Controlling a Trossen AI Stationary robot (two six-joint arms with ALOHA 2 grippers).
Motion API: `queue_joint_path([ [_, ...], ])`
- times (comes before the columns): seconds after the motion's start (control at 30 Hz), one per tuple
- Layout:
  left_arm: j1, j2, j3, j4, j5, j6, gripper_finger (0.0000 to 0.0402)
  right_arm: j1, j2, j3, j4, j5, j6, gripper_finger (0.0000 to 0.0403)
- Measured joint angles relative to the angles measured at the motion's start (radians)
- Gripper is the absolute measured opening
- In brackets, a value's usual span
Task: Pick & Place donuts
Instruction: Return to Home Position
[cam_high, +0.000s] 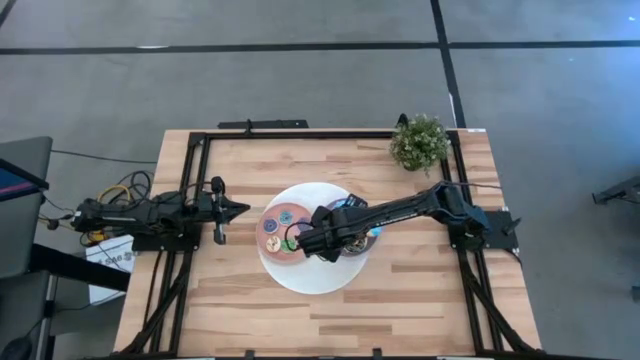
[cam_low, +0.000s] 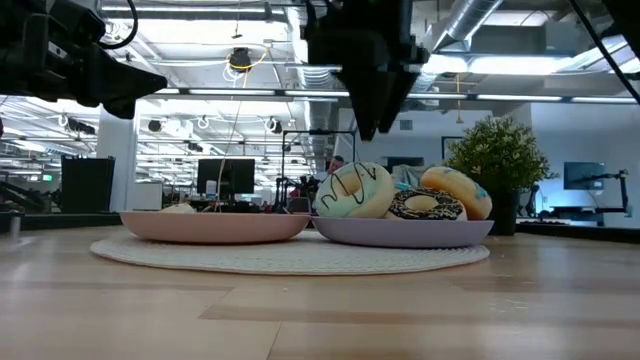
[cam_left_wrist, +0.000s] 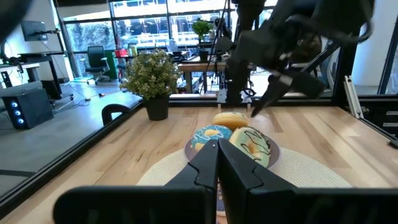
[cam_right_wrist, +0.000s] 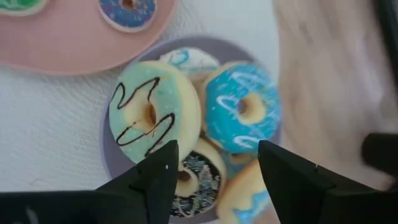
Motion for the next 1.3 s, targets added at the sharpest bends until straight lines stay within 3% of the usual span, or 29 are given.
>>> queue_joint_path([
  [0.2, 0.0, 0.0, 0.0, 0.0, 0.0, 0.0, 0.0, 0.016, -0.078, -0.005, -0.027, -0.003, -0.126, 0.0175],
  [0.4, 0.0, 0.0, 0.0, 0.0, 0.0, 0.0, 0.0, 0.076, -0.291, -0.266, 0.047, 0.041, -0.156, 0.0101],
  [0.67, 0.0, 0.0, 0.0, 0.0, 0.0, 0.0, 0.0, 0.164, -0.737, -0.94, 0.666, 0.02, -0.212, 0.001],
  [0.87, 0.0, 0.0, 0.0, 0.0, 0.0, 0.0, 0.0, 0.143, -1.007, -1.383, 1.244, -0.039, -0.445, 0.0009],
  [1.0, 0.0, 0.0, 0.0, 0.0, 0.0, 0.0, 0.0, 0.087, -1.119, -1.583, 1.554, -0.13, -0.616, 0.0002],
  [1.13, 0.0, 0.0, 0.0, 0.0, 0.0, 0.0, 0.0, 0.026, -1.22, -1.697, 1.637, -0.242, -0.66, 0.0003],
  [1.3, 0.0, 0.0, 0.0, 0.0, 0.0, 0.0, 0.0, -0.034, -1.345, -1.796, 1.664, -0.259, -0.686, 0.0001],
])
